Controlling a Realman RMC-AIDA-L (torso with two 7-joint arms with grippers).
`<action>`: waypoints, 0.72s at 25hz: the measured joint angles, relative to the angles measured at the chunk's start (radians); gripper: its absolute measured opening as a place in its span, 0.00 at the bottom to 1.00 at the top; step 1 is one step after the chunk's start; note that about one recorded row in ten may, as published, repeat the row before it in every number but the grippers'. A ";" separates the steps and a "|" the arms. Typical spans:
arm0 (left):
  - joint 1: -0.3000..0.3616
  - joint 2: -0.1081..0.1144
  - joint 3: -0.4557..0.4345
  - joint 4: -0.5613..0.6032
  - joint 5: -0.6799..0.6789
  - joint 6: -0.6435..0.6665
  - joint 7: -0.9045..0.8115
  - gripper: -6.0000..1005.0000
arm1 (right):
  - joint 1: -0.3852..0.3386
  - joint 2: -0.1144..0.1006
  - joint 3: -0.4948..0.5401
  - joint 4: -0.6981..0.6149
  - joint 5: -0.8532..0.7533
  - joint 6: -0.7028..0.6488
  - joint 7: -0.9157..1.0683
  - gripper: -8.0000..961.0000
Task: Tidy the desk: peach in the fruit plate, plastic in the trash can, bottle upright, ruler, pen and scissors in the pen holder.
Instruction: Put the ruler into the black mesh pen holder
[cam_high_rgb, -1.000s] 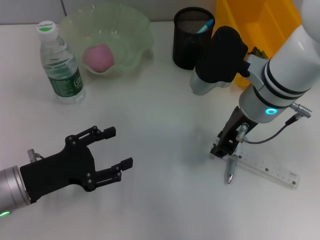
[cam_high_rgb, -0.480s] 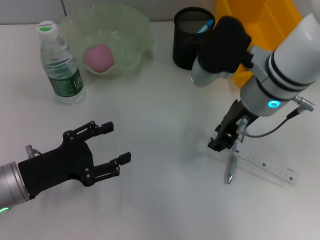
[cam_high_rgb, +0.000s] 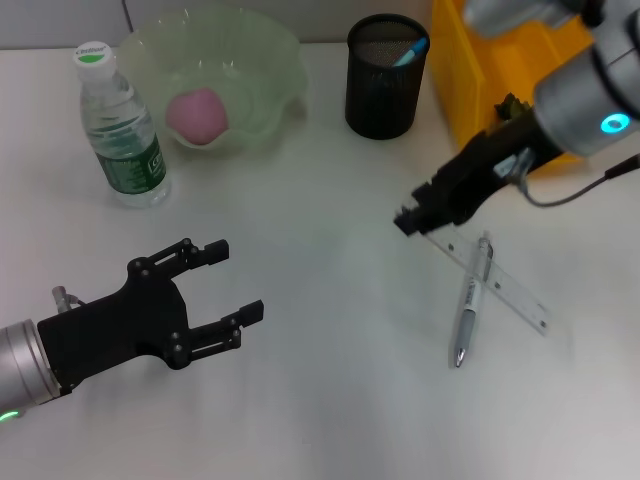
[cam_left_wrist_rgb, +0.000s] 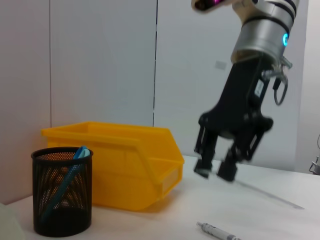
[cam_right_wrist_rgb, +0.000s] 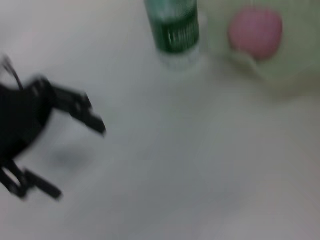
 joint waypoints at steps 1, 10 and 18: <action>0.000 0.000 -0.001 0.000 0.000 0.000 0.000 0.80 | -0.001 -0.001 0.037 0.001 0.025 -0.008 -0.023 0.42; -0.001 0.000 -0.003 0.001 0.000 0.006 -0.004 0.80 | -0.033 -0.002 0.211 0.006 0.211 -0.027 -0.166 0.42; 0.006 0.002 -0.003 0.001 0.005 0.018 -0.004 0.80 | -0.082 -0.002 0.344 0.035 0.445 0.063 -0.327 0.43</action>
